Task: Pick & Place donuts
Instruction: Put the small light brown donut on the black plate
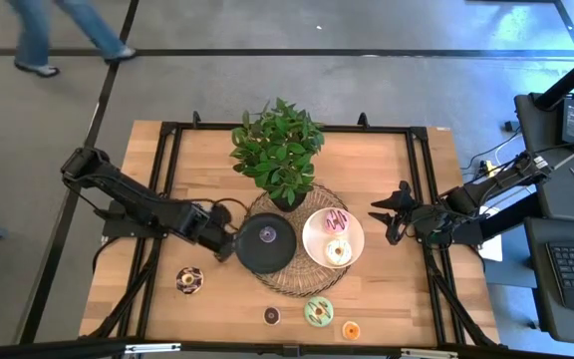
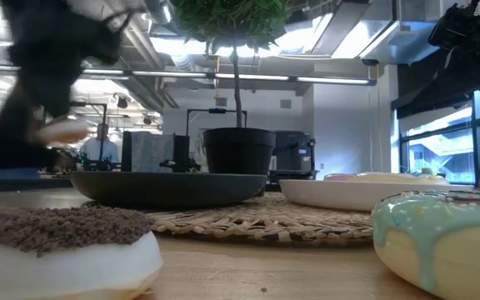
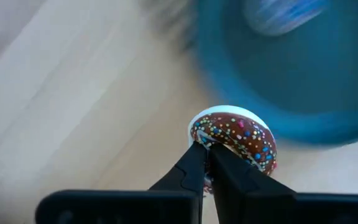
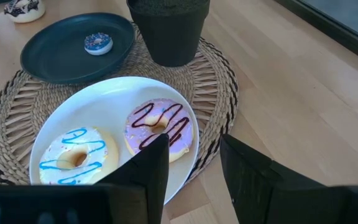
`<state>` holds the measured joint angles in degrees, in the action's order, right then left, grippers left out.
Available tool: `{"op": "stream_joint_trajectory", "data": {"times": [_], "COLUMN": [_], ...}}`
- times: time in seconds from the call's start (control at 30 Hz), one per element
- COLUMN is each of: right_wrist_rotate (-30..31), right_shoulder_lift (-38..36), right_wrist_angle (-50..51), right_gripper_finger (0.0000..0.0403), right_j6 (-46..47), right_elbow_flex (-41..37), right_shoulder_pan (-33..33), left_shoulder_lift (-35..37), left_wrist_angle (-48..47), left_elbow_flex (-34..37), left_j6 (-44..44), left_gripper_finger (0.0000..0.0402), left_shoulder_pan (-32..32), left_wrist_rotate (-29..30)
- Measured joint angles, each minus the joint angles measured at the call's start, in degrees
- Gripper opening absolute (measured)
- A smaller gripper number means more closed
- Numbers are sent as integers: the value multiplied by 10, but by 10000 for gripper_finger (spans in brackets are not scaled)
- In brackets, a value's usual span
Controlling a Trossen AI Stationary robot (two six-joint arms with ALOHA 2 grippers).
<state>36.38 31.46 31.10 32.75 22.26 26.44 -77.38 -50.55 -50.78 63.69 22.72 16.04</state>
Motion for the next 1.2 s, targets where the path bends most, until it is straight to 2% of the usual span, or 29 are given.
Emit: {"op": "stream_joint_trajectory", "data": {"times": [0.17, 0.27, 0.53, 0.7, 0.8, 1.2], "right_wrist_rotate": [0, 0, 0, 0, 0, 0], "right_shoulder_lift": [0, 0, 0, 0, 0, 0], "right_wrist_angle": [0, 0, 0, 0, 0, 0], "right_gripper_finger": [145, 145, 145, 145, 145, 145], "right_j6": [0, 0, 1, 1, 1, 0], "right_elbow_flex": [0, 0, 0, 0, 0, 0], "right_shoulder_pan": [0, 0, 0, 0, 0, 0], "left_shoulder_lift": [-31, -72, -191, -236, -246, -247], "left_wrist_angle": [173, 214, 188, 141, 108, 104], "left_elbow_flex": [-15, -30, -93, -124, -132, -133], "left_j6": [-140, -189, -238, -250, -250, -240], "left_gripper_finger": [6, 6, 8, 8, 8, 32], "left_shoulder_pan": [-3, -12, -57, -78, -87, -98], "left_wrist_rotate": [23, 12, -70, -88, -88, -87]}}
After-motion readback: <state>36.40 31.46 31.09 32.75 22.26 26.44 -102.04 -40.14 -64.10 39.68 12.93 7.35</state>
